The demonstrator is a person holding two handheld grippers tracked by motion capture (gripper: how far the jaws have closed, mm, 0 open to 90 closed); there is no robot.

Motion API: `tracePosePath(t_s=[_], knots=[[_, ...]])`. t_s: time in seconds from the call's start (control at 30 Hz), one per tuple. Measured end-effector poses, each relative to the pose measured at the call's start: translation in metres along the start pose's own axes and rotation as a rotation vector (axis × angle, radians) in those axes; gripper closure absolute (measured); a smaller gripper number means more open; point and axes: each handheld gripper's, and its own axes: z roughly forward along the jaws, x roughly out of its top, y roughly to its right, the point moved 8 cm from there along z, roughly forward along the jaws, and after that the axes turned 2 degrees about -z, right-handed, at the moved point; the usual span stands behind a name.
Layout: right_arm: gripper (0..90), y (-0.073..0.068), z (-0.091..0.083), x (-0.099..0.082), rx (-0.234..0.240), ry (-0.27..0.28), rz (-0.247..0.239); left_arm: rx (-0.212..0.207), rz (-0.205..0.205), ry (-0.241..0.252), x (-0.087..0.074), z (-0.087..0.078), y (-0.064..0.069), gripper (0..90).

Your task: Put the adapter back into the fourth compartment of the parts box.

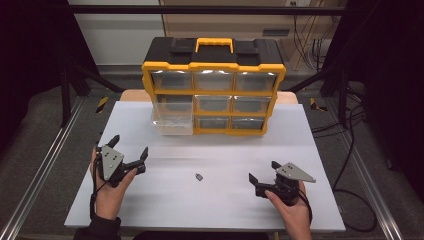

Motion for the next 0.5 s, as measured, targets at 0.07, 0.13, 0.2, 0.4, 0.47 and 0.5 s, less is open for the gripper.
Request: tracePosePath(t_s=[0.07,0.13,0.2,0.4,0.47,0.5], knots=[[6.5,-0.001,0.002,0.002,-0.002,-0.012,-0.003,-0.018,-0.045,-0.004,-0.007,-0.004,-0.002,3.6],[6.5,-0.004,0.005,0.006,0.005,-0.024,-0.009,-0.024,-0.056,-0.020,-0.015,-0.008,-0.004,2.3],[6.4,-0.009,0.007,0.012,0.007,-0.042,-0.023,-0.028,-0.083,-0.017,-0.020,-0.012,-0.006,2.2],[7.3,-0.023,0.018,0.024,0.019,-0.093,-0.050,-0.023,-0.120,-0.025,-0.031,-0.023,-0.014,2.2],[7.7,-0.028,0.023,0.027,0.033,-0.120,-0.055,-0.020,-0.109,-0.029,-0.034,-0.025,-0.016,2.2],[7.7,-0.031,0.025,0.028,0.041,-0.134,-0.060,-0.017,-0.114,-0.027,-0.035,-0.027,-0.017,2.2]])
